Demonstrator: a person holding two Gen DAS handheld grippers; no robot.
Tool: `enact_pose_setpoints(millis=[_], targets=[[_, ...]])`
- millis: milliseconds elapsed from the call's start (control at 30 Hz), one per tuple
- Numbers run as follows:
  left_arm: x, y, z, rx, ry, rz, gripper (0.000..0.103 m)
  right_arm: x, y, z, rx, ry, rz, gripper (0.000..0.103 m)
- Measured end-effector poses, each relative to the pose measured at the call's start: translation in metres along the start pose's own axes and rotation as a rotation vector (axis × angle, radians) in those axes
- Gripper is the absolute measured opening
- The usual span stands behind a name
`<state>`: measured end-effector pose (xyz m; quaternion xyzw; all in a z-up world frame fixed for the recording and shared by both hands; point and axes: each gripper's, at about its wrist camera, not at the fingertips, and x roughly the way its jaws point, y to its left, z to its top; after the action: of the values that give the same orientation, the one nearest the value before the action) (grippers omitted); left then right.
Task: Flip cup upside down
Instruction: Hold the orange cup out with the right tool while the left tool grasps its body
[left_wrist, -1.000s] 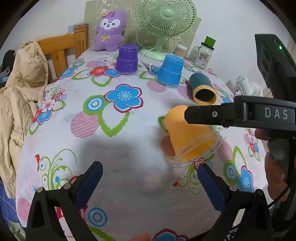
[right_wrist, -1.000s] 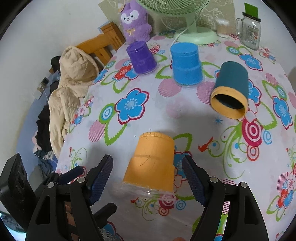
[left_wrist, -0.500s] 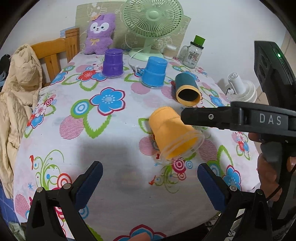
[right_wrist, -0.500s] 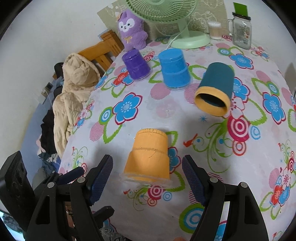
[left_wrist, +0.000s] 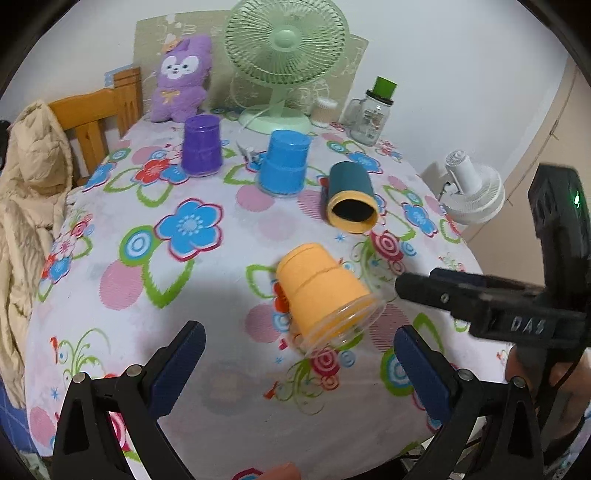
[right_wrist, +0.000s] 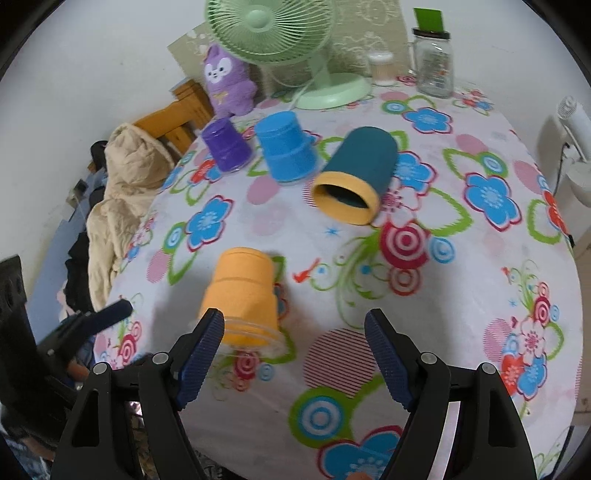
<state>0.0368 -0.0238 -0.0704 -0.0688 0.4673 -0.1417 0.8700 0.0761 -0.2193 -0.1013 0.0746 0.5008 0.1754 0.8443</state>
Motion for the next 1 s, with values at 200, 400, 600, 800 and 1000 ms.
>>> enact_pose_setpoints(millis=[200,400,600,800,1000], targets=[[0.009,-0.006,0.019,-0.04,0.021,-0.047,0.103,-0.002,-0.018,-0.004,0.017,-0.002,-0.037,0.082],[0.025,-0.017,0.033,-0.037,0.051,-0.049,0.103,-0.003,-0.03,-0.005,0.036,-0.011,-0.05,0.085],[0.043,-0.017,0.046,-0.07,0.081,-0.059,0.103,-0.001,-0.038,-0.006,0.042,0.0,-0.04,0.085],[0.067,-0.005,0.05,-0.158,0.138,-0.059,0.103,0.005,-0.048,-0.007,0.049,0.016,-0.043,0.085],[0.083,-0.004,0.049,-0.184,0.185,-0.038,0.103,0.012,-0.052,-0.008,0.035,0.031,-0.047,0.085]])
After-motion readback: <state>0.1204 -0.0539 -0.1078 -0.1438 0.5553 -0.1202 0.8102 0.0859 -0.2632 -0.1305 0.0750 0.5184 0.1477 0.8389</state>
